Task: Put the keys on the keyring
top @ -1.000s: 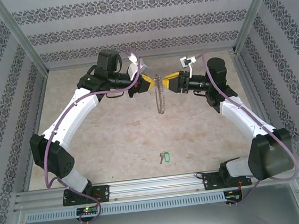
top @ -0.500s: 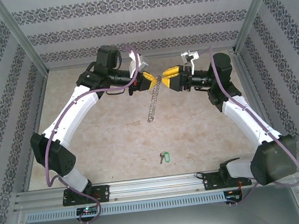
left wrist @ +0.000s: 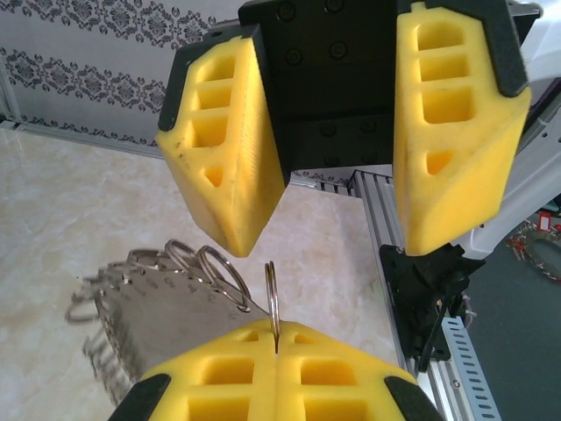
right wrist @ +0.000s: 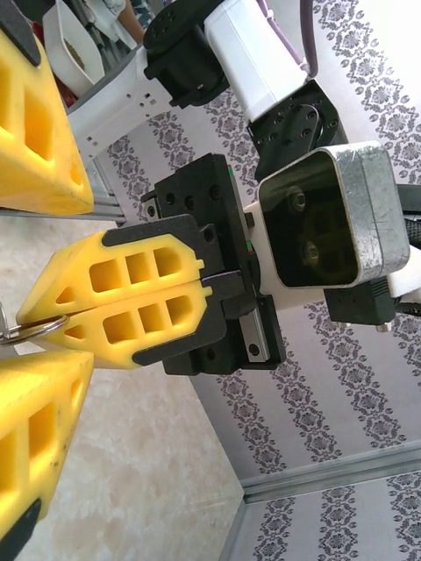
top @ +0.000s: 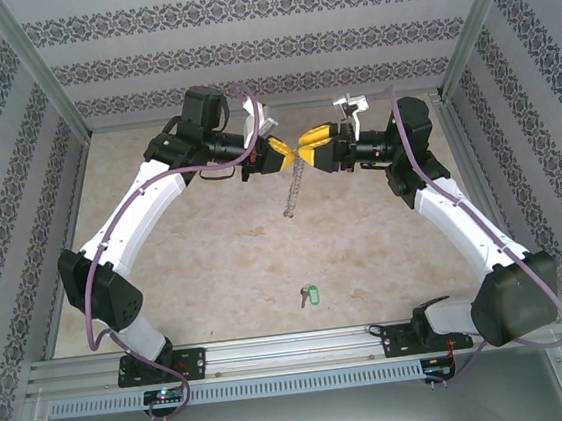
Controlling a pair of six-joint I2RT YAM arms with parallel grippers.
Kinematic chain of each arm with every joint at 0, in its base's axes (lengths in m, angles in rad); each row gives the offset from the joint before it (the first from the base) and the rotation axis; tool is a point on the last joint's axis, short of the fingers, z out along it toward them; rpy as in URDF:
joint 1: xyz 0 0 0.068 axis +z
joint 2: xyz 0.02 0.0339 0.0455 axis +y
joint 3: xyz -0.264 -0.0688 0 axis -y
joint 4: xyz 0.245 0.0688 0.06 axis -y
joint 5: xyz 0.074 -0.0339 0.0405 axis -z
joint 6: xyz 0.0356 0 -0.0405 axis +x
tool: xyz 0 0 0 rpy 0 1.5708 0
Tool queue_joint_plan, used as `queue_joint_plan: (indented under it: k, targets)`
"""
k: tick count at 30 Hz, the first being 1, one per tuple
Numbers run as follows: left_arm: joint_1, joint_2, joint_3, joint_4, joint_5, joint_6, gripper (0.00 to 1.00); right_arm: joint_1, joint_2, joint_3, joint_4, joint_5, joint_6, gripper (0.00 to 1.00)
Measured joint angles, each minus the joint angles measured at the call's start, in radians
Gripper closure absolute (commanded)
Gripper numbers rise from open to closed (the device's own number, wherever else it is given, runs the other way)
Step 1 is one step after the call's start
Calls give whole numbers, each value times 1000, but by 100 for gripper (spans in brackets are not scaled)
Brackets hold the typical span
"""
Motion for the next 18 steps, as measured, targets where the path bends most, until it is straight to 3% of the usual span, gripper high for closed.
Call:
queue_joint_plan:
  k: [18]
  targets:
    - [0, -1, 0, 1, 6, -2, 100, 6, 0, -24, -7, -18, -1, 64]
